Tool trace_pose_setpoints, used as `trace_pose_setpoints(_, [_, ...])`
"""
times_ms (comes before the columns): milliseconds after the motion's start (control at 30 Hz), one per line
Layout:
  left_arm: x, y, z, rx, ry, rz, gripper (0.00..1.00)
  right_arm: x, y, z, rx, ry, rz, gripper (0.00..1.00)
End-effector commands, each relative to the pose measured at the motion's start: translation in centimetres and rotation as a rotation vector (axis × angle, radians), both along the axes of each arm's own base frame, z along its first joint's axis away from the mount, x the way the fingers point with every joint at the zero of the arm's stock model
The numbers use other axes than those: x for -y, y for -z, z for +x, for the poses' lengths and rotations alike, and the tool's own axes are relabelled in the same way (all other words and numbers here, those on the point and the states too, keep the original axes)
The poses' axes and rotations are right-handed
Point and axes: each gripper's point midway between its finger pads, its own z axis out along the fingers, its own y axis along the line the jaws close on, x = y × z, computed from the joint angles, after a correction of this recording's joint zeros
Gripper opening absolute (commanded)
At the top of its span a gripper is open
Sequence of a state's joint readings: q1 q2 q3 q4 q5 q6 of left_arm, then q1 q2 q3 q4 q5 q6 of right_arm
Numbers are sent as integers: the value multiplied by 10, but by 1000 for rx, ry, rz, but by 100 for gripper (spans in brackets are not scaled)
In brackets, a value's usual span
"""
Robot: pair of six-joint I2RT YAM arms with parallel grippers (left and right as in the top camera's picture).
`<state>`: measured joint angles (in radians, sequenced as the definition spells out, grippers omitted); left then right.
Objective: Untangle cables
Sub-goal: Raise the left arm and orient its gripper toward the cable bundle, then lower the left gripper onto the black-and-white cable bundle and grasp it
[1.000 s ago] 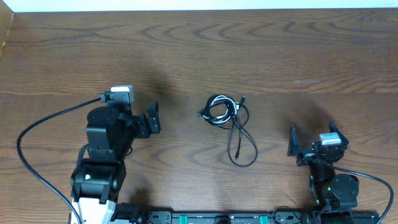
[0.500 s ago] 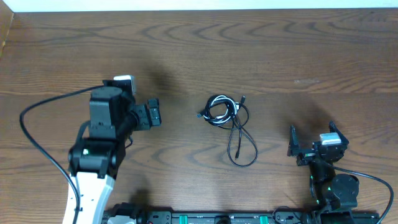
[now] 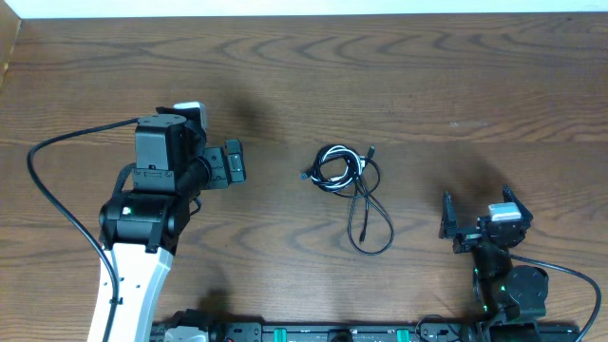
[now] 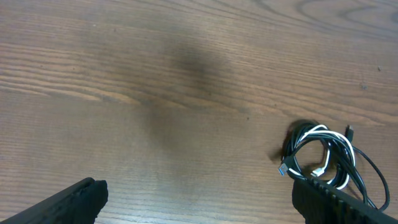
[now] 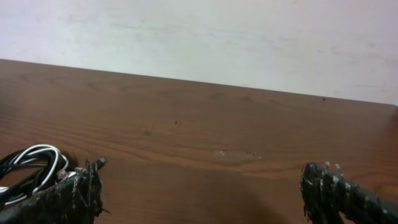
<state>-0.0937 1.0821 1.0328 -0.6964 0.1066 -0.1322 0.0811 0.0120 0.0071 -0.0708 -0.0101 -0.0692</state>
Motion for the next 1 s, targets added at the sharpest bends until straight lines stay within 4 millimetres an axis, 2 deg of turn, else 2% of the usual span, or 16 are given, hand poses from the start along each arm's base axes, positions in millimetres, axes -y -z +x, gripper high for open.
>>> trace_pose_setpoints(0, [4, -9, 2, 16, 10, -20, 100, -1, 1, 0, -1, -2, 1, 99])
trace_pose_setpoints(333, [13, -10, 2, 20, 42, -57, 100, -1, 1, 0, -1, -2, 1, 99])
trace_pose_setpoints(533, [13, -3, 3, -25, -34, -121, 100, -1, 1, 0, -1, -2, 1, 99])
trace_pose_setpoints(700, [13, 14, 4, -112, -149, -205, 100, -1, 1, 0, -1, -2, 1, 99])
trace_pose_setpoints(967, [13, 56, 5, -286, -285, -262, 100, -1, 1, 0, 0, -2, 1, 99])
